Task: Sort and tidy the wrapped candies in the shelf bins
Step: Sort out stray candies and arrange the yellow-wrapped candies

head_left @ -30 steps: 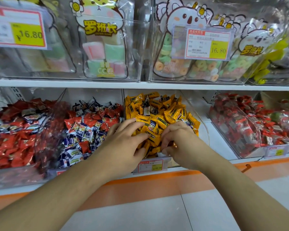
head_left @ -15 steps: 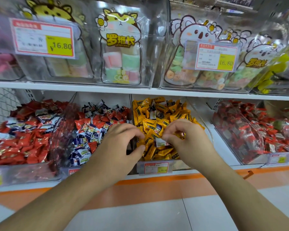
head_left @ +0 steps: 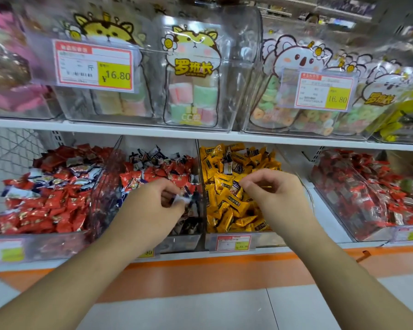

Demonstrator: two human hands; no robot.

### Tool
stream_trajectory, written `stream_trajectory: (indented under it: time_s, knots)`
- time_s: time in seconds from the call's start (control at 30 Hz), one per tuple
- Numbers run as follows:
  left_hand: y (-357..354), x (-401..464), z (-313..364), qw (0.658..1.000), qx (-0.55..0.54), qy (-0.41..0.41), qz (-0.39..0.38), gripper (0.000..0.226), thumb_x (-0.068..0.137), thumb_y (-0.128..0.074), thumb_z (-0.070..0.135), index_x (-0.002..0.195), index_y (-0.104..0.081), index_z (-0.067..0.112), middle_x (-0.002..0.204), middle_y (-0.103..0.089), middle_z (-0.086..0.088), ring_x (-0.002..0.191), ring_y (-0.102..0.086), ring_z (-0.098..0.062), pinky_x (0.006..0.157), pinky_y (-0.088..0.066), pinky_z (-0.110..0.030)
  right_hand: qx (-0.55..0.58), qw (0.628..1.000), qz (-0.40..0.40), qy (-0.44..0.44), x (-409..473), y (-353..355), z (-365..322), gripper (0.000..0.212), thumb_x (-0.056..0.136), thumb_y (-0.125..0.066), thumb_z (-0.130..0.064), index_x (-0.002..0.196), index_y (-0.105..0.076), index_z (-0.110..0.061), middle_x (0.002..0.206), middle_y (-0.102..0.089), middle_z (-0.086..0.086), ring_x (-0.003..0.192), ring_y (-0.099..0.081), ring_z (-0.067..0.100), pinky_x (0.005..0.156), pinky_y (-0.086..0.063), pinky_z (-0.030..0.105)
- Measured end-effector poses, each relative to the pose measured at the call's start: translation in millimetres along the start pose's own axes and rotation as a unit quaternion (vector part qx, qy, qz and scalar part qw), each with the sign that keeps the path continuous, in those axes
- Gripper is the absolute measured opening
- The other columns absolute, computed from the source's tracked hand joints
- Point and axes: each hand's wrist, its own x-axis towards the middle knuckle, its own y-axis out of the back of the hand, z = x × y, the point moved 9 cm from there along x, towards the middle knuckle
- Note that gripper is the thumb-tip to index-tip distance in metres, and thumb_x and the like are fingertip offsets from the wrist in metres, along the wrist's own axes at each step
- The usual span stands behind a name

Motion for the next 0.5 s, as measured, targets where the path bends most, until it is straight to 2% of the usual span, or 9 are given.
stream_trajectory:
  time_s: [0.03,0.1,0.2,0.3,0.37,0.43,0.5]
  knots:
    - [-4,0,-3,0.999,0.039,-0.001,-0.013,0.014,0.096,-0.07,0.036,0.109,-0.066,0.033,0.102,-0.065,0.018,0.086,-0.06,0.003,0.062,-0.041,-0.007,-0.014,1.0,0.008,-0.008,1,4,6,0.02,0.097,-0.07,-0.021,0.082,-0.078,-0.031,0.082,-0.074,-0.015,0.079,-0.069,0.005,0.071,-0.058,0.029]
    - [-11,0,-3,0.996,0.09,-0.021,-0.021,0.023,0.097,-0.067,0.034,0.12,-0.064,0.032,0.118,-0.061,0.016,0.1,-0.054,0.002,0.074,-0.034,-0.007,-0.072,0.997,0.007,-0.007,2,8,17,0.019,0.098,-0.069,-0.023,0.085,-0.078,-0.034,0.083,-0.074,-0.018,0.08,-0.068,0.002,0.069,-0.057,0.026]
    - [-21,-2,16,0.99,0.103,-0.09,-0.017,0.024,0.099,-0.063,0.027,0.122,-0.064,0.032,0.126,-0.056,0.02,0.114,-0.049,0.0,0.091,-0.032,-0.013,-0.169,0.985,-0.007,0.022,3,6,24,0.016,0.097,-0.068,-0.021,0.099,-0.078,-0.033,0.089,-0.073,-0.019,0.076,-0.067,0.004,0.062,-0.053,0.021]
    - [-38,1,41,0.98,0.112,-0.166,-0.021,0.027,0.1,-0.06,0.029,0.127,-0.062,0.033,0.131,-0.05,0.024,0.125,-0.044,0.0,0.106,-0.032,-0.019,-0.251,0.964,-0.056,0.068,11,-12,27,0.029,0.097,-0.066,-0.022,0.126,-0.071,-0.026,0.123,-0.069,-0.012,0.115,-0.061,0.008,0.093,-0.042,0.017]
    - [-52,8,54,0.97,0.14,-0.2,-0.021,0.033,0.101,-0.056,0.033,0.133,-0.058,0.033,0.137,-0.047,0.022,0.132,-0.036,-0.002,0.115,-0.027,-0.028,-0.274,0.951,-0.099,0.1,14,-29,31,0.036,0.099,-0.064,-0.027,0.135,-0.065,-0.026,0.133,-0.064,-0.011,0.127,-0.054,0.01,0.105,-0.042,0.022]
    - [-70,16,63,0.959,0.177,-0.22,-0.033,0.04,0.103,-0.05,0.037,0.142,-0.053,0.033,0.144,-0.045,0.02,0.139,-0.029,-0.005,0.117,-0.02,-0.034,-0.291,0.942,-0.123,0.114,16,-40,39,0.036,0.1,-0.061,-0.033,0.136,-0.062,-0.027,0.13,-0.063,-0.009,0.126,-0.052,0.012,0.106,-0.048,0.034]
    - [-90,23,64,0.952,0.209,-0.216,-0.067,0.046,0.106,-0.041,0.044,0.151,-0.044,0.035,0.152,-0.041,0.02,0.144,-0.023,-0.008,0.119,-0.016,-0.039,-0.304,0.938,-0.11,0.122,19,-38,46,0.029,0.1,-0.057,-0.034,0.127,-0.066,-0.027,0.12,-0.065,-0.007,0.12,-0.054,0.014,0.099,-0.051,0.038]
